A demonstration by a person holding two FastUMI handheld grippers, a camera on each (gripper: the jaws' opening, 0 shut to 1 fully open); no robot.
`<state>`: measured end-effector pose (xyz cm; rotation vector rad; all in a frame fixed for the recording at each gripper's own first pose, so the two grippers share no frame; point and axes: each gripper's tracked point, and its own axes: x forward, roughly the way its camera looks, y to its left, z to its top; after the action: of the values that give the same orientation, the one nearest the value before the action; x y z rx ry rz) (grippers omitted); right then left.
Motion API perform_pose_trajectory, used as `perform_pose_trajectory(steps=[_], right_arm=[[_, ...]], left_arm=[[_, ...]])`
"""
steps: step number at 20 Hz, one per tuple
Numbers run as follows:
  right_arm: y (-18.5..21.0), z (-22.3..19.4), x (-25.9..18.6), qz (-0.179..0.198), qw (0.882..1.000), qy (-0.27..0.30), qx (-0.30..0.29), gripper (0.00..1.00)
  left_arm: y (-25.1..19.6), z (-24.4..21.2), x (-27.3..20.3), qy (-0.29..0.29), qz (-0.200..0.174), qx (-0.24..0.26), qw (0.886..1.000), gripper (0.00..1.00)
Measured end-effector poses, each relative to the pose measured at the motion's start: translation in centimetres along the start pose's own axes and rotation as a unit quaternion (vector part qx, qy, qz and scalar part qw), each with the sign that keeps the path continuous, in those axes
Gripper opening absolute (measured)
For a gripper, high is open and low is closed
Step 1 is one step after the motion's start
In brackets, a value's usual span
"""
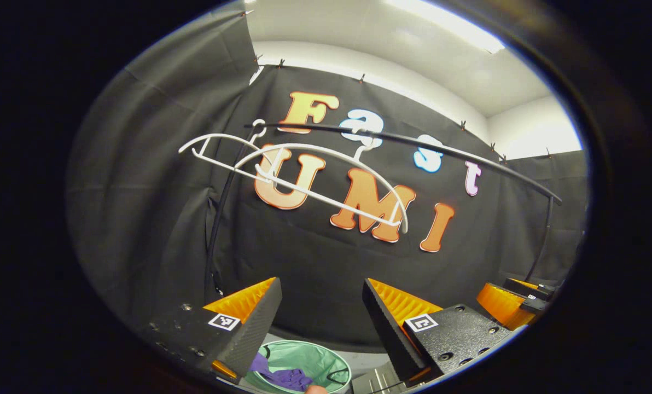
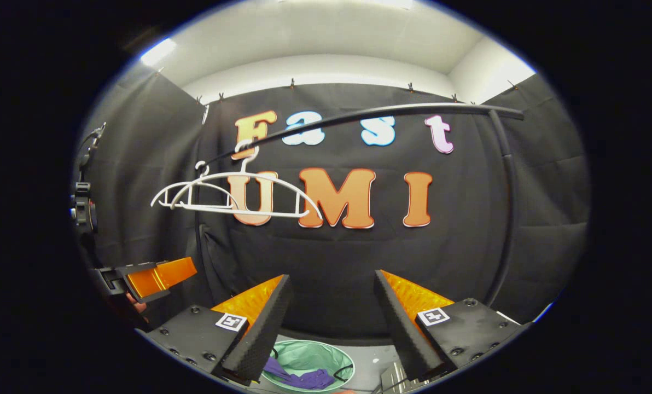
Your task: Grasp the clothes on the hanger with both hands and then place them into the laundry hamper below.
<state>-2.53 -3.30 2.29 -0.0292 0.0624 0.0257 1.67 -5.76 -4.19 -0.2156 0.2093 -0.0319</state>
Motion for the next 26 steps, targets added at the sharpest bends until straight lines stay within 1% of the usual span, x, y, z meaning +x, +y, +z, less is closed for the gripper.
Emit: perform_pose_trajectory(steps=[1, 2, 3, 4, 5, 6, 7, 8, 9, 10, 11, 12, 16, 17, 19, 21, 22, 26], right_arm=[[-0.8, 0.2, -1.0, -0.002, 1.0, -0.006, -0.001, 0.89], [-1.5, 0.4, -1.9, -0.004, 1.0, -0.01, -0.001, 0.98], [-2.2, 0.6, -2.8, -0.005, 1.0, -0.014, 0.001, 1.0], [-2.8, 0.8, -3.5, -0.005, 1.0, -0.015, 0.003, 0.95], [-3.3, 0.7, -4.3, -0.004, 1.0, -0.015, 0.007, 0.89], [-3.9, 0.6, -5.1, -0.005, 1.0, -0.014, 0.012, 1.0], [-4.5, 0.7, -5.7, -0.007, 1.0, -0.015, 0.017, 0.98], [-5.2, 0.7, -6.3, -0.011, 1.0, -0.018, 0.02, 0.98], [-6.0, 0.6, -6.8, -0.015, 1.0, -0.019, 0.02, 1.0], [-6.7, 0.6, -7.4, -0.018, 0.999, -0.021, 0.018, 0.94], [-7.3, 0.6, -7.7, -0.021, 0.999, -0.021, 0.015, 0.98], [-7.6, 0.6, -8.0, -0.021, 0.999, -0.02, 0.013, 0.98], [-8.9, 0.8, -9.0, -0.031, 0.999, -0.028, 0.014, 0.98], [-9.0, 0.7, -9.2, -0.034, 0.999, -0.029, 0.015, 0.98], [-9.2, 0.1, -9.7, -0.037, 0.999, -0.023, 0.019, 0.98], [-9.3, -0.3, -9.9, -0.04, 0.999, -0.017, 0.026, 0.98], [-9.4, -0.6, -10.1, -0.041, 0.999, -0.015, 0.028, 0.98], [-9.7, -1.1, -10.5, -0.048, 0.998, -0.012, 0.026, 0.98]], left_arm=[[-0.4, 0.3, -0.7, -0.007, 0.007, 0.001, 1.0, 0.99], [-1.0, 0.4, -1.7, -0.009, 0.013, 0.004, 1.0, 0.9], [-1.3, 0.5, -2.2, -0.01, 0.02, 0.008, 1.0, 0.9], [-1.9, 0.6, -2.9, -0.012, 0.025, 0.013, 1.0, 0.94], [-2.2, 0.8, -3.4, -0.016, 0.029, 0.017, 0.999, 0.95], [-2.4, 1.3, -4.1, -0.022, 0.033, 0.021, 0.999, 0.9], [-2.5, 1.8, -4.6, -0.029, 0.038, 0.027, 0.998, 0.9], [-2.5, 2.3, -5.2, -0.041, 0.045, 0.038, 0.997, 0.95], [-2.4, 3.0, -5.5, -0.054, 0.056, 0.054, 0.996, 0.94], [-2.1, 3.5, -6.0, -0.066, 0.068, 0.069, 0.993, 0.95], [-2.0, 3.8, -6.2, -0.072, 0.075, 0.075, 0.992, 0.95], [-2.5, 3.8, -6.5, -0.071, 0.077, 0.074, 0.992, 0.94], [-3.0, 3.2, -7.1, -0.055, 0.072, 0.033, 0.995, 0.91], [-2.6, 3.0, -7.0, -0.05, 0.075, 0.03, 0.995, 0.99], [-2.3, 2.8, -7.1, -0.041, 0.076, 0.03, 0.996, 0.9], [-2.0, 2.5, -7.3, -0.038, 0.079, 0.034, 0.996, 0.9], [-1.7, 2.4, -7.4, -0.038, 0.081, 0.039, 0.995, 0.94], [-2.0, 2.2, -7.5, -0.035, 0.076, 0.041, 0.996, 0.94]])
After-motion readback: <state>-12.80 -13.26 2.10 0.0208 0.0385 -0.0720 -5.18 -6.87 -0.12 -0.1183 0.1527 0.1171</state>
